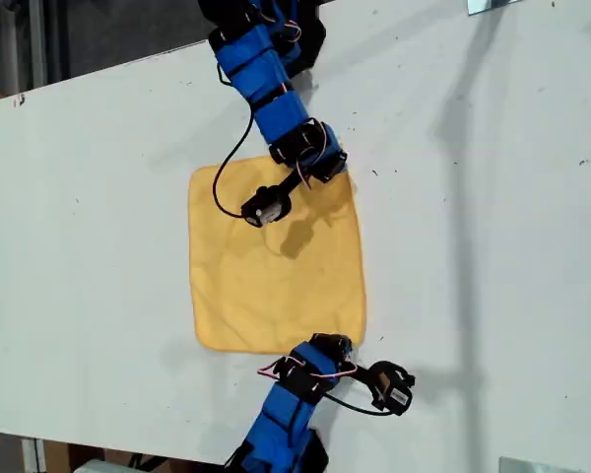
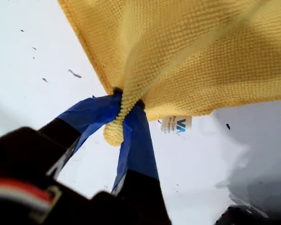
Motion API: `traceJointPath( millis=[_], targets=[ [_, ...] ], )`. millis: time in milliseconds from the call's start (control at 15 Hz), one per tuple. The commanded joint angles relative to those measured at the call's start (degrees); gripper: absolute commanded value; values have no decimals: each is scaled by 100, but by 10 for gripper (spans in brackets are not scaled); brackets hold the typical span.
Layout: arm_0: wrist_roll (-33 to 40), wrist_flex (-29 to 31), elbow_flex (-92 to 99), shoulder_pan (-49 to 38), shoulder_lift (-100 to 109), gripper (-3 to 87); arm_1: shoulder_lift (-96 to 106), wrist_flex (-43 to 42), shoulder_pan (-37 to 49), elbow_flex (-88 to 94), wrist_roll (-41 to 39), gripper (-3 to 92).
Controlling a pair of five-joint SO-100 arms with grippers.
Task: Grasp corners of a square towel and fold twice.
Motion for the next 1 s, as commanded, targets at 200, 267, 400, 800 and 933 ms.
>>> traceJointPath(
  millis=[200, 267, 400, 800, 933],
  targets=[
    [1292, 211, -510, -773, 844, -18, 932, 193, 475, -439, -404, -1],
    [1521, 466, -703, -940, 905, -18, 1055, 299, 633, -448, -483, -1],
    [1925, 923, -940, -1327, 1195, -18, 1441, 360, 1063, -316, -747, -1],
    [3287, 1450, -782, -3015, 2654, -18, 2575, 308, 3076, -360, -1986, -1],
    [3762, 1477, -782, -3630, 2971, -18, 2874, 413, 3894, -545, -2364, -1]
  ],
)
